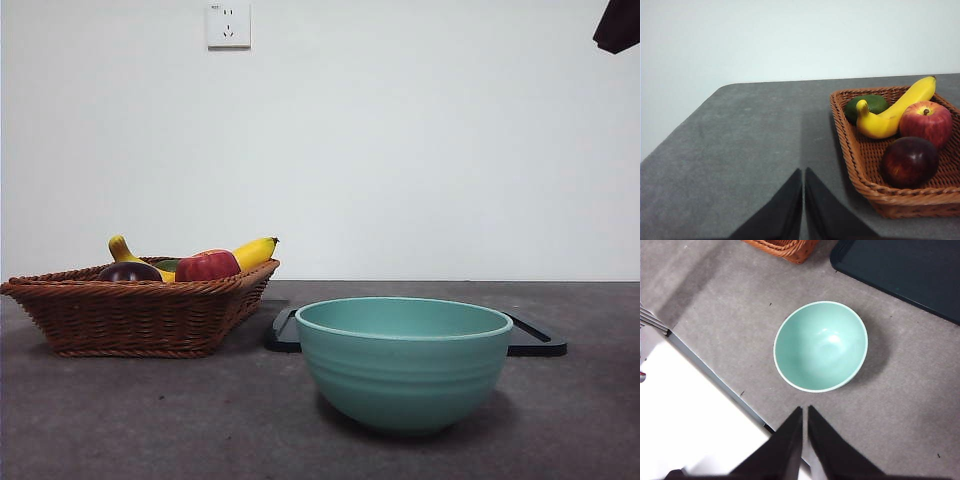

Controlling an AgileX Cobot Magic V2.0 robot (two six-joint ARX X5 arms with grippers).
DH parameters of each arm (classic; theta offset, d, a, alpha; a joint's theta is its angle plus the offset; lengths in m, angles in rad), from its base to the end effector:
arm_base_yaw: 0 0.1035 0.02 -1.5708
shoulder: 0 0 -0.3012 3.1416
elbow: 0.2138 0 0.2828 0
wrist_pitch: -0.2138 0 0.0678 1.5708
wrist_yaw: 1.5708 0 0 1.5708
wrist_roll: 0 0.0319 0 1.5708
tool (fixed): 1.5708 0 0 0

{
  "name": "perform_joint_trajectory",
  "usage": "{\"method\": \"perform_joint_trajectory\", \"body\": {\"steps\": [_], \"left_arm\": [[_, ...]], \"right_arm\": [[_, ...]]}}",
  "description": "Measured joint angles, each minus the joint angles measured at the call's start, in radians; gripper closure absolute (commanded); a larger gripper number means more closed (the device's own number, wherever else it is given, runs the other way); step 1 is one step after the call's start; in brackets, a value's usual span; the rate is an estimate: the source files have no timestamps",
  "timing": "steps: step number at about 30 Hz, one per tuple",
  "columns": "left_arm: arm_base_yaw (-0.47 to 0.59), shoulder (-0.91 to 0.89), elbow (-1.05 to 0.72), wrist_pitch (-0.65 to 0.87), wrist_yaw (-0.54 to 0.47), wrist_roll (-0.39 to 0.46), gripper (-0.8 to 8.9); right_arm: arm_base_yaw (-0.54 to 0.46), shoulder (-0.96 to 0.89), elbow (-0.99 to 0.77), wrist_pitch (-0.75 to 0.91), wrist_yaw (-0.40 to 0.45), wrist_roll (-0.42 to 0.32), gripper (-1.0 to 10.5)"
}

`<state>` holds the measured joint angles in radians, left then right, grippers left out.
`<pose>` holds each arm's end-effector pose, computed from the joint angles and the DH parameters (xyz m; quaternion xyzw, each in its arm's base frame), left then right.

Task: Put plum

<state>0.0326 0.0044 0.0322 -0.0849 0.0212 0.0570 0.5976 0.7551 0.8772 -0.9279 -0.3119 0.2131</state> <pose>0.0929 0.0024 0.1668 0.0277 0.0287 0.0049 0.9992 0.1066 0.0844 0.3323 0.0324 0.4289 0.3605 0.8277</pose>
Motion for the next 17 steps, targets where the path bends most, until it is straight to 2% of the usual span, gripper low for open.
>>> {"method": "perform_joint_trajectory", "body": {"steps": [7,17], "left_arm": [[0.002,0.0,0.0,-0.098,0.0,-0.018,8.05],[0.002,0.001,0.0,-0.097,-0.001,-0.019,8.05]], "right_arm": [[0.0,0.0,0.0,0.0,0.0,0.0,9.4],[0.0,0.0,0.0,0.001,0.0,0.0,9.4]]}}
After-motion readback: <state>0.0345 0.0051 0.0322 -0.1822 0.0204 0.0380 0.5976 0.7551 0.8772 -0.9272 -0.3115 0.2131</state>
